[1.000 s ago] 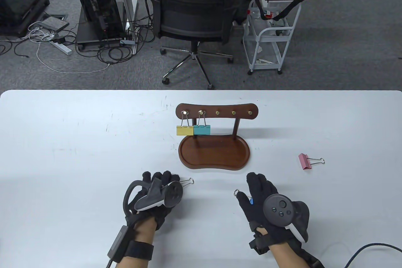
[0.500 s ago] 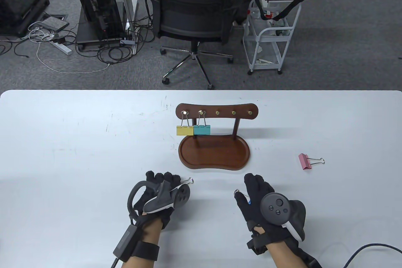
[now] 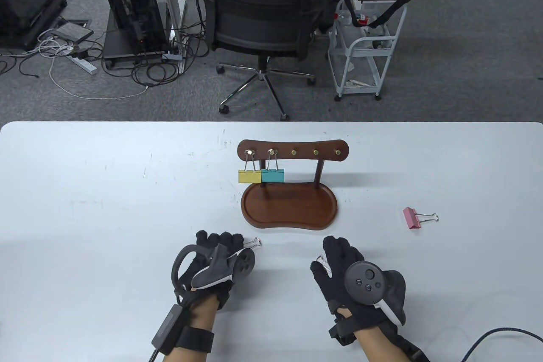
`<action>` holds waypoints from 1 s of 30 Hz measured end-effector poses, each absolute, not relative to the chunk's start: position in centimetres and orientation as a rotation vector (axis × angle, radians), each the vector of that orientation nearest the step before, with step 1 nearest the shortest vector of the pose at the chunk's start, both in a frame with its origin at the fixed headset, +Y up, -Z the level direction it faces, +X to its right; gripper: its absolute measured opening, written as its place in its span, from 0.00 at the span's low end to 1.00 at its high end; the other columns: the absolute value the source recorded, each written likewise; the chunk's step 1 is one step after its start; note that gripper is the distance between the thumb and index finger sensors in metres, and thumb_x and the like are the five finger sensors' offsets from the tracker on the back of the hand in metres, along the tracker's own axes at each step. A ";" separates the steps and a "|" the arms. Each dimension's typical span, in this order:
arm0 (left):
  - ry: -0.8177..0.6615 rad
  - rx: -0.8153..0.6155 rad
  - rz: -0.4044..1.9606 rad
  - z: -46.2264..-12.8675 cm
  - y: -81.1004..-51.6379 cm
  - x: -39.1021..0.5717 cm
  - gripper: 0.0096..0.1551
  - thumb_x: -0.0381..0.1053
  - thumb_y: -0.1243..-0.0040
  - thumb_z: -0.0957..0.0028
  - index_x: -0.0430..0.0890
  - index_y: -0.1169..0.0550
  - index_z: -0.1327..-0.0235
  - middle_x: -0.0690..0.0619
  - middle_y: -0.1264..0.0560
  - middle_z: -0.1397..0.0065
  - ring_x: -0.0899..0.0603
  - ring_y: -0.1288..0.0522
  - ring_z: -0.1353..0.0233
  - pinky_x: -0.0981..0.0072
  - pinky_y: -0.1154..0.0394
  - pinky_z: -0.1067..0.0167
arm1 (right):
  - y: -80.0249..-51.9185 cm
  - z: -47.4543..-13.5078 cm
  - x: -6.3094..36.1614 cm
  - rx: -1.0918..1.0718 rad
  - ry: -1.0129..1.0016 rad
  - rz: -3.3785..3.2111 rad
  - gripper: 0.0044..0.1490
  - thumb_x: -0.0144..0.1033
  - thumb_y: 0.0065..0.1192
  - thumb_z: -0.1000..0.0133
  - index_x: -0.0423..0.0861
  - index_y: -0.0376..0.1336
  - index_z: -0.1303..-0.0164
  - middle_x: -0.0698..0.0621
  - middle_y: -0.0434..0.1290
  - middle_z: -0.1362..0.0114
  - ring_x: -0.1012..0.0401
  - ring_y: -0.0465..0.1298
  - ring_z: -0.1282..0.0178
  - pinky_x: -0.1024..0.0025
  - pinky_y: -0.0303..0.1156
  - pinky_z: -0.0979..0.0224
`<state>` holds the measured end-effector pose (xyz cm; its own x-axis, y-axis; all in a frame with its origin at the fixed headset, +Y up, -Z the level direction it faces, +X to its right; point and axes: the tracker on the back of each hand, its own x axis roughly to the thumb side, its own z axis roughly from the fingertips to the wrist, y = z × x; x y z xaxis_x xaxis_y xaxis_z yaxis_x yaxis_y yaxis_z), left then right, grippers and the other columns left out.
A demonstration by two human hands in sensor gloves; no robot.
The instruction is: Hook binder clip onto key rack
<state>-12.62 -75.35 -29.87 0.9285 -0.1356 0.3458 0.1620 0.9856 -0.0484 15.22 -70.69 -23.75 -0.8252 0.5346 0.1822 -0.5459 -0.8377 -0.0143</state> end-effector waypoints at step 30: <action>-0.262 0.171 0.180 -28.2 -67.6 -10.4 0.44 0.60 0.34 0.43 0.35 0.26 0.21 0.35 0.24 0.25 0.25 0.23 0.31 0.21 0.39 0.31 | -70.8 -23.8 15.9 0.197 -0.101 2.534 0.48 0.52 0.60 0.37 0.32 0.56 0.15 0.23 0.61 0.18 0.25 0.62 0.26 0.28 0.59 0.31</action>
